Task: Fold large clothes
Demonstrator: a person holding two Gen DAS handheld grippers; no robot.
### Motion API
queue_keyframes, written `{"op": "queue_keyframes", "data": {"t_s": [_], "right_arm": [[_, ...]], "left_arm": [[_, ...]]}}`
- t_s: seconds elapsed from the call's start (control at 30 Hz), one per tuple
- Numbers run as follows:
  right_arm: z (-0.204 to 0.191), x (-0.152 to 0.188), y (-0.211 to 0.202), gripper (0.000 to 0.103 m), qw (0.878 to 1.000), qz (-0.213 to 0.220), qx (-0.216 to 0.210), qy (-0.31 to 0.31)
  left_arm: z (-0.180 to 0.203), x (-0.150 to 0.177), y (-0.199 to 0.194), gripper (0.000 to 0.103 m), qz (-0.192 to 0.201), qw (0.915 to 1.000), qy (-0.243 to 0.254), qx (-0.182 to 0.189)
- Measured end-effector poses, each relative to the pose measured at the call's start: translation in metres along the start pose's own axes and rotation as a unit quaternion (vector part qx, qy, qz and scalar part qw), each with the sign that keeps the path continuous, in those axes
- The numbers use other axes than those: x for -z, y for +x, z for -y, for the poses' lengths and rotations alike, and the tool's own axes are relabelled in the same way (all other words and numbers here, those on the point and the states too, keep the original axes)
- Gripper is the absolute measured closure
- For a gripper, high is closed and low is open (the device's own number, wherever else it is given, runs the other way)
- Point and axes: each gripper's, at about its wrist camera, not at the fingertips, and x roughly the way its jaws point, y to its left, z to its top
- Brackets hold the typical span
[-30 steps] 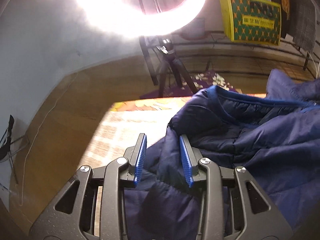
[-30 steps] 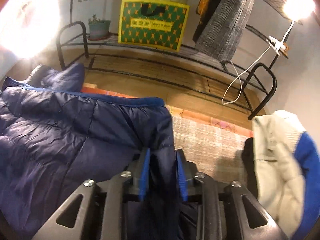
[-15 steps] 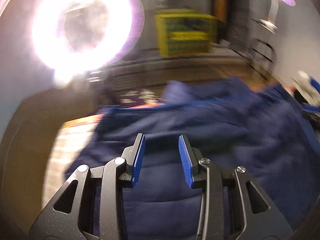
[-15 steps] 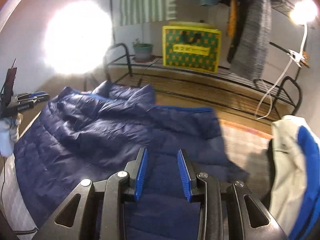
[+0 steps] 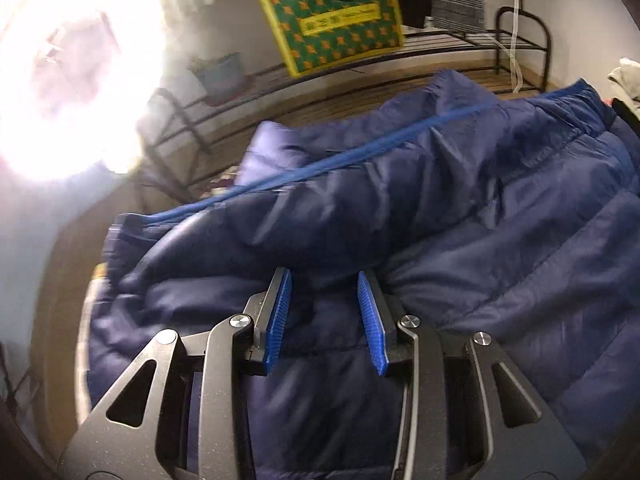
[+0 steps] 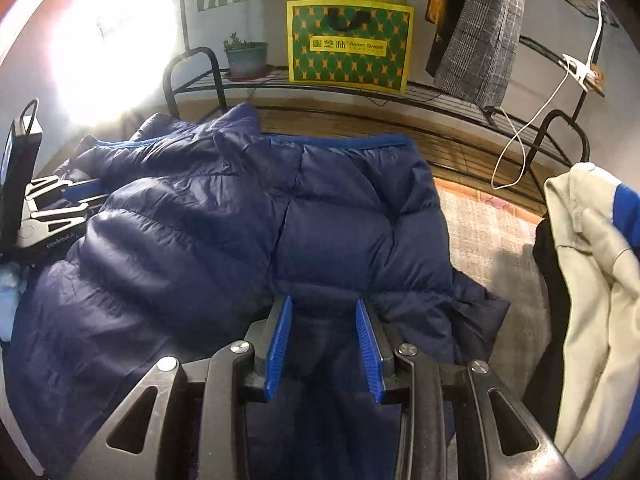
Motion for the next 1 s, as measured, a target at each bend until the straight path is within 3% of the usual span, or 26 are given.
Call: {"op": "queue_keyframes", "data": {"t_s": [0.1, 0.23, 0.3, 0.37, 0.43, 0.5, 0.57, 0.67, 0.9, 1.0], "right_arm": [[0.007, 0.006, -0.023, 0.07, 1.0, 0.014, -0.01, 0.019], [0.022, 0.037, -0.074, 0.068, 0.996, 0.035, -0.045, 0.07], [0.026, 0.06, -0.099, 0.06, 0.993, 0.042, -0.061, 0.095], [0.028, 0.09, -0.123, 0.045, 0.988, 0.051, -0.077, 0.124], [0.028, 0.115, -0.135, 0.042, 0.982, 0.051, -0.09, 0.157], [0.029, 0.141, -0.139, 0.042, 0.972, 0.046, -0.104, 0.203], [0.029, 0.157, -0.133, 0.034, 0.966, 0.035, -0.108, 0.232], [0.025, 0.176, -0.12, 0.031, 0.961, 0.014, -0.079, 0.265], [0.03, 0.189, -0.108, 0.029, 0.909, 0.036, -0.164, 0.381], [0.022, 0.189, -0.108, 0.026, 0.903, 0.036, -0.172, 0.391]], "left_arm": [[-0.012, 0.009, -0.042, 0.067, 0.041, 0.9991, -0.015, 0.003], [-0.007, 0.04, -0.107, 0.067, 0.071, 0.9946, -0.027, 0.07], [0.005, 0.055, -0.12, 0.067, 0.066, 0.9936, -0.01, 0.091], [0.017, 0.068, -0.124, 0.067, 0.06, 0.9934, 0.002, 0.098], [0.029, 0.077, -0.119, 0.067, 0.047, 0.9943, 0.003, 0.096], [0.032, 0.08, -0.113, 0.067, 0.038, 0.9931, -0.016, 0.11], [0.042, 0.085, -0.111, 0.067, 0.044, 0.9939, -0.015, 0.1], [0.049, 0.093, -0.097, 0.067, 0.042, 0.9941, -0.021, 0.098], [0.04, 0.093, -0.108, 0.067, 0.037, 0.9934, -0.035, 0.103], [0.032, 0.094, -0.131, 0.067, 0.054, 0.9902, -0.054, 0.116]]}}
